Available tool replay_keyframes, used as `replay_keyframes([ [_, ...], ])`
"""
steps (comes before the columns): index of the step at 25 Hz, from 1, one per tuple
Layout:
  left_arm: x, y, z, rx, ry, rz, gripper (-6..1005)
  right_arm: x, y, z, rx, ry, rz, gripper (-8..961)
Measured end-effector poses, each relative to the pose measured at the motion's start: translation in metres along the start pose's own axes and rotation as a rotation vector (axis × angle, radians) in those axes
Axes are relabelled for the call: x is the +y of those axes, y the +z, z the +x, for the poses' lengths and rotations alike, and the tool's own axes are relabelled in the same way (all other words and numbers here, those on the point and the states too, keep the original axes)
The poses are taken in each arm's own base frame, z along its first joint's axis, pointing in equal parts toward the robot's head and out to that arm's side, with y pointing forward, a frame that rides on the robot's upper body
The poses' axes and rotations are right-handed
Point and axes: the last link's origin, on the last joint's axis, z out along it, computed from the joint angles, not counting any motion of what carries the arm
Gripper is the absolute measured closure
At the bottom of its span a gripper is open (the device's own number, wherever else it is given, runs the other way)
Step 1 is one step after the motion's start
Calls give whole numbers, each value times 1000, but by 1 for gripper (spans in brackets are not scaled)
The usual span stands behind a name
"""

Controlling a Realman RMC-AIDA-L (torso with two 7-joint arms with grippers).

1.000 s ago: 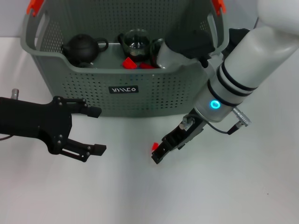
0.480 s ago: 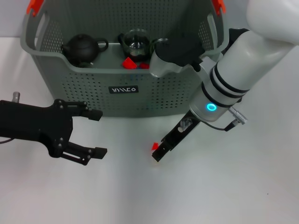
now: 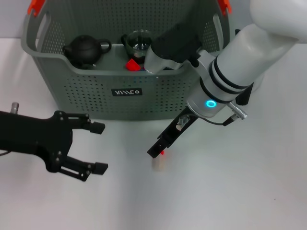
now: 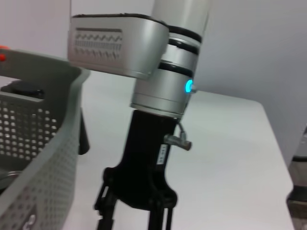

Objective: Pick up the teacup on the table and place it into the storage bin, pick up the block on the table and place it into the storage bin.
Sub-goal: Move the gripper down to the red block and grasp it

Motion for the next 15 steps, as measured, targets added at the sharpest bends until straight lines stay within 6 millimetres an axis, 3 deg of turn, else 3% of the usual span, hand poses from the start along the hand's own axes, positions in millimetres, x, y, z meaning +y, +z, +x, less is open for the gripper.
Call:
replay_keyframes([
  [15, 2, 1, -2, 4, -13, -7, 58, 6, 11, 1, 23, -176, 35, 103],
])
